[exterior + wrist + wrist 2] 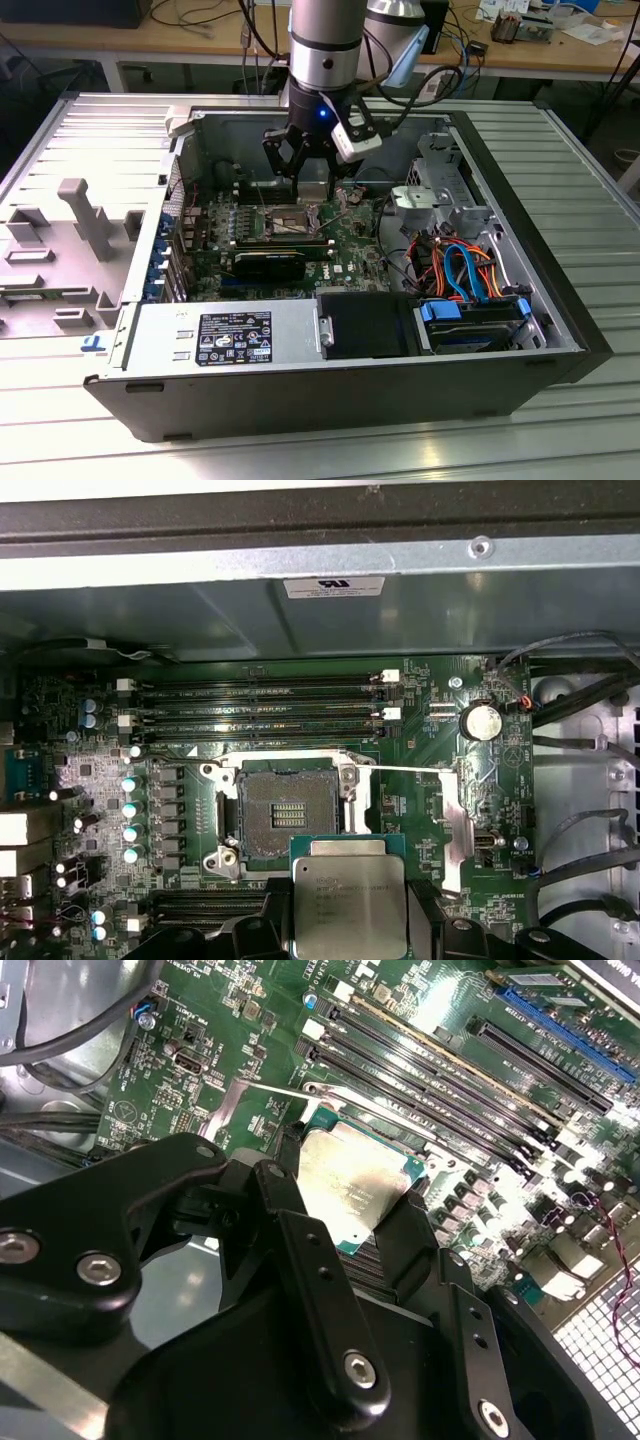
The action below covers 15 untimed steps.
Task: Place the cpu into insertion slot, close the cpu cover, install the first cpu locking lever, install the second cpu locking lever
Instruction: 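Place the cpu into insertion slot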
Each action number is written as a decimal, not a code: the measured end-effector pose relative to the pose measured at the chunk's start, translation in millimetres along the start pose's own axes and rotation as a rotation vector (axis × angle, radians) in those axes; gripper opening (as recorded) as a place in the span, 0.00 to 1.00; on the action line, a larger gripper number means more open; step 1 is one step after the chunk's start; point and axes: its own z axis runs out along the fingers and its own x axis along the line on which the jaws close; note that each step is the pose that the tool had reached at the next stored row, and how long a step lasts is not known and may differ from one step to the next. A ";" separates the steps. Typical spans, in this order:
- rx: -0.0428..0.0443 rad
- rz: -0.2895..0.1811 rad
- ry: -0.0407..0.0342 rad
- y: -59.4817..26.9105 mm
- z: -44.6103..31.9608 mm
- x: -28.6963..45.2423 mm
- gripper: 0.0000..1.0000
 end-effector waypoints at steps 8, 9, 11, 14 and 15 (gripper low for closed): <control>0.0000 0.000 0.0000 0.1 1.7 0.0 0.54; 0.0001 0.000 0.0001 0.1 1.9 0.0 0.54; 0.0000 0.000 0.0000 0.1 2.2 -0.1 0.54; 0.0000 0.000 0.0000 0.1 2.9 -0.1 0.54; 0.0001 0.000 0.0000 0.1 3.2 -0.1 0.54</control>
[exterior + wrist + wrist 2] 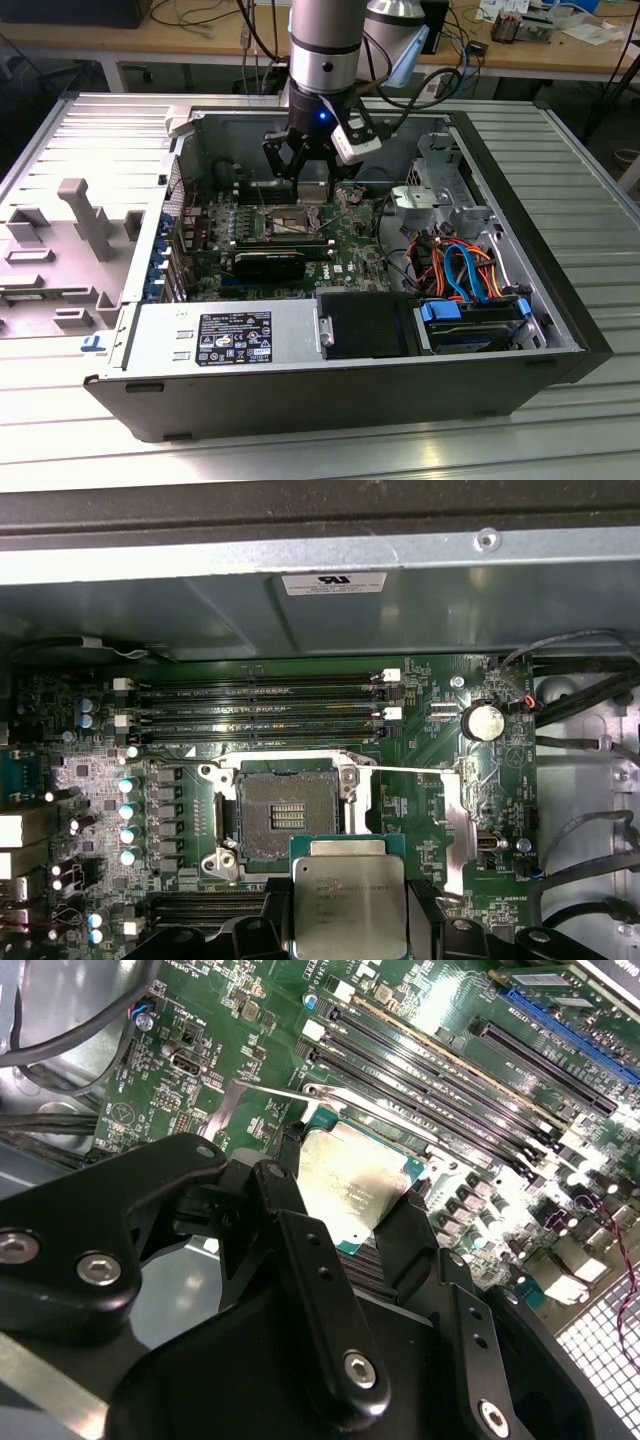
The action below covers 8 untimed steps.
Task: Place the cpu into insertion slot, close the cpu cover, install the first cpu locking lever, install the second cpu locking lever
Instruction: 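Place the cpu into insertion slot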
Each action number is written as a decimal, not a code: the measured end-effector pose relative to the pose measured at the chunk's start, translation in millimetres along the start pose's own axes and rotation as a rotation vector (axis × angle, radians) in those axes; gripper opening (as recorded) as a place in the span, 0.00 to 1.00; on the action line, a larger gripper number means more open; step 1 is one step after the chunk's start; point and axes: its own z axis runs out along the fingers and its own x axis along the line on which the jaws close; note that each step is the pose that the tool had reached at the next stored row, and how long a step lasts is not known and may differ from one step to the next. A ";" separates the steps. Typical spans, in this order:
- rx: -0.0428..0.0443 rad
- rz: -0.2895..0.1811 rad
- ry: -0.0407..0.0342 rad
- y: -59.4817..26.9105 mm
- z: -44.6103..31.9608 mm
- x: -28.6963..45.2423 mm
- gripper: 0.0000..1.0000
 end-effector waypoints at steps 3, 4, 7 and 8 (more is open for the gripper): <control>0.0002 0.000 0.0000 0.0 0.6 0.0 0.54; 0.0002 0.000 0.0000 0.0 0.8 0.0 0.54; 0.0001 0.000 0.0000 0.0 1.9 0.0 0.54; 0.0003 0.000 0.0001 0.0 2.0 0.0 0.54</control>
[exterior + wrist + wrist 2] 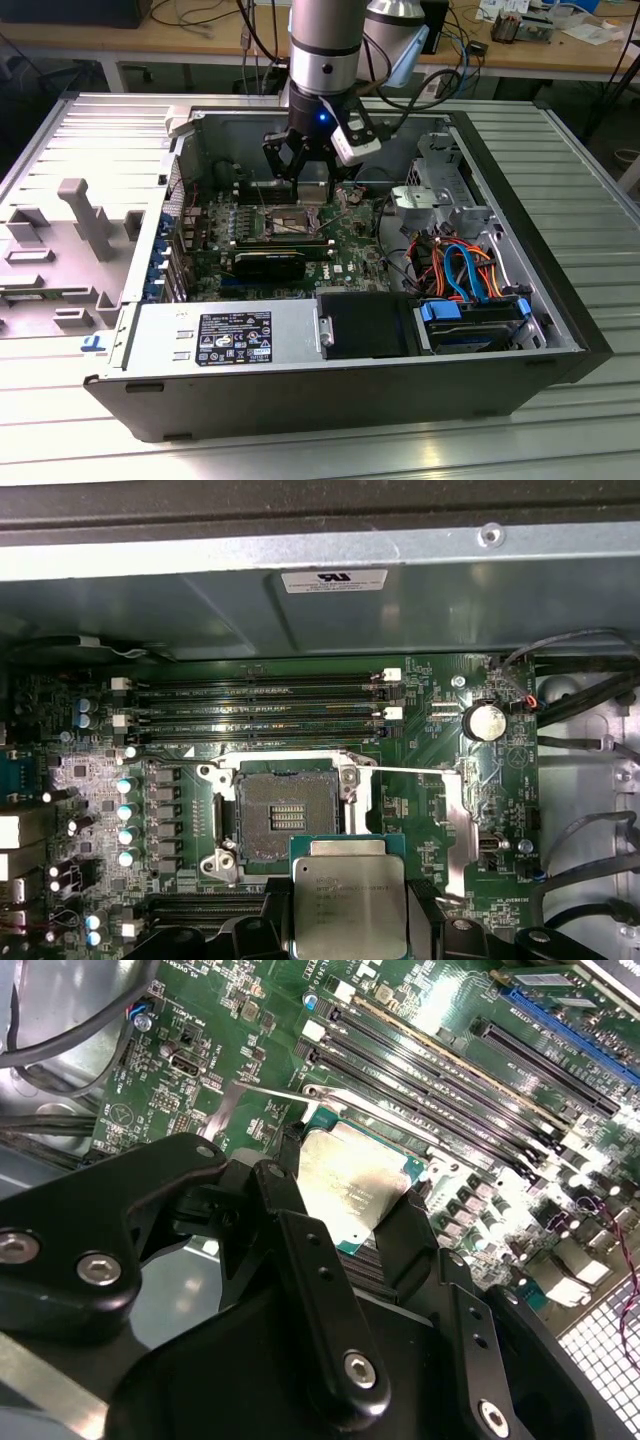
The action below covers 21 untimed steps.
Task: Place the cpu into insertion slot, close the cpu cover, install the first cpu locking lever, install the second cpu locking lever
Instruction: 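Place the cpu into insertion slot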
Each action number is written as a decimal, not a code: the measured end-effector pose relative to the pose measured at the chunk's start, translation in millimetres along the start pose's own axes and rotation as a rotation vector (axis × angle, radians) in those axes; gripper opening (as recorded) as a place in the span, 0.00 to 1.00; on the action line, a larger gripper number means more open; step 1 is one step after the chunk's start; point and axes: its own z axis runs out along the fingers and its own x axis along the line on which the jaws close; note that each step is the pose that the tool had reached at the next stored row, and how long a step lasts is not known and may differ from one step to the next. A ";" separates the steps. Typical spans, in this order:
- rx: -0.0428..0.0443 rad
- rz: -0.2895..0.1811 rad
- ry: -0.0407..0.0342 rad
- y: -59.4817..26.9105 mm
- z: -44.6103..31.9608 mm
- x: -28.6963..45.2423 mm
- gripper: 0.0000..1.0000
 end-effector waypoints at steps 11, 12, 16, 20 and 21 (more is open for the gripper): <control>0.0000 0.000 0.0000 0.1 3.7 -0.1 0.54; 0.0000 0.000 0.0000 0.1 4.0 -0.1 0.54; 0.0000 0.000 0.0000 0.2 5.0 -0.1 0.54; -0.0001 0.000 -0.0001 0.2 6.3 -0.1 0.54; 0.0000 0.000 -0.0001 0.2 6.5 -0.1 0.54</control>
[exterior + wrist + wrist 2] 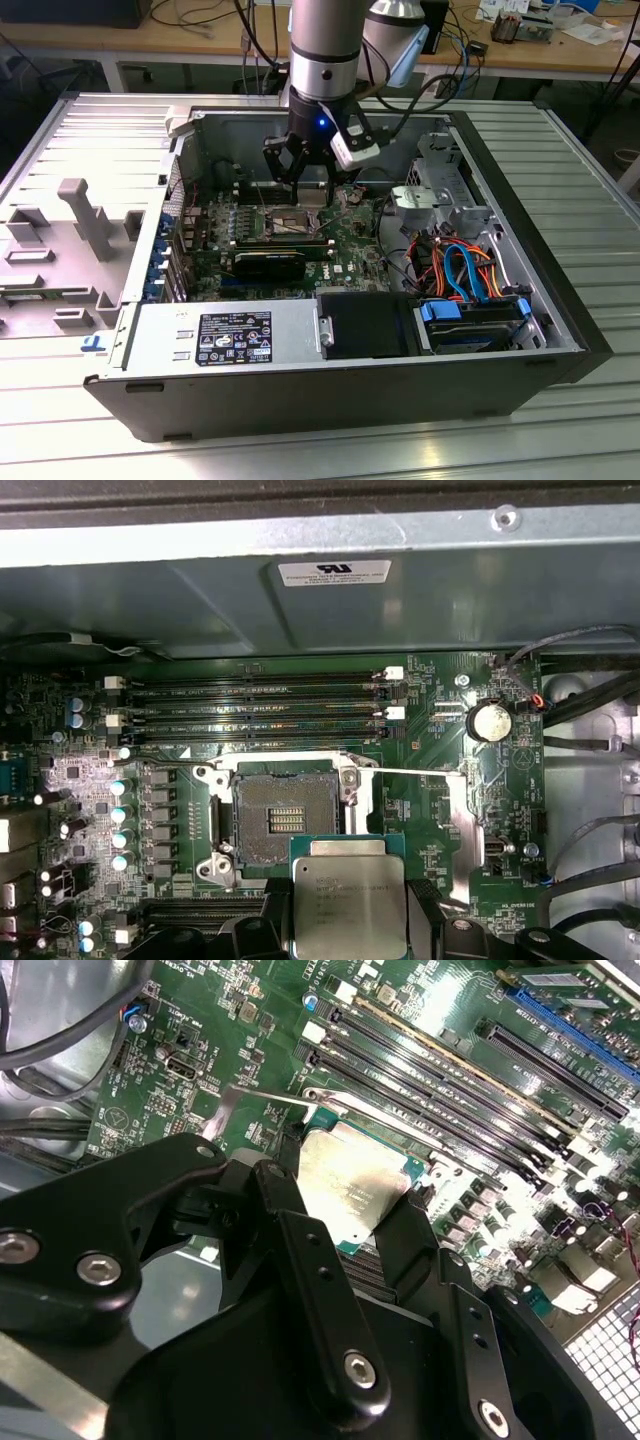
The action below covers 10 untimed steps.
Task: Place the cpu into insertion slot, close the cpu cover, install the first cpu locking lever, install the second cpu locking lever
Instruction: 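Place the cpu into insertion slot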
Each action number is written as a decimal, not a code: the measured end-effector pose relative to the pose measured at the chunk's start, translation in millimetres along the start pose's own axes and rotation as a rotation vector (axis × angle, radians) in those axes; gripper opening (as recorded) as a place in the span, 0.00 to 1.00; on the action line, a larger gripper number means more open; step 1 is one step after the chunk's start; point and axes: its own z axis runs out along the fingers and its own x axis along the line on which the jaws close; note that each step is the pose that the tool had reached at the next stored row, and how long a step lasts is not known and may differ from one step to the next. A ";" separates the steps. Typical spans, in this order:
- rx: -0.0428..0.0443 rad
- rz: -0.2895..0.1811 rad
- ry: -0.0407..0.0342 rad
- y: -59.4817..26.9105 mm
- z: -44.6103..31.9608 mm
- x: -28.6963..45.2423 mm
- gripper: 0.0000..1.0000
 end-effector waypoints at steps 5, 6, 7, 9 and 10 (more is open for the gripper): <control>0.0000 0.000 0.0000 0.0 1.3 0.0 0.54; 0.0000 0.000 0.0000 0.0 1.5 0.0 0.54; 0.0000 0.000 0.0001 0.0 1.7 0.0 0.54; 0.0000 0.000 0.0000 0.1 2.3 0.0 0.54; 0.0000 0.000 0.0000 0.1 2.5 0.0 0.54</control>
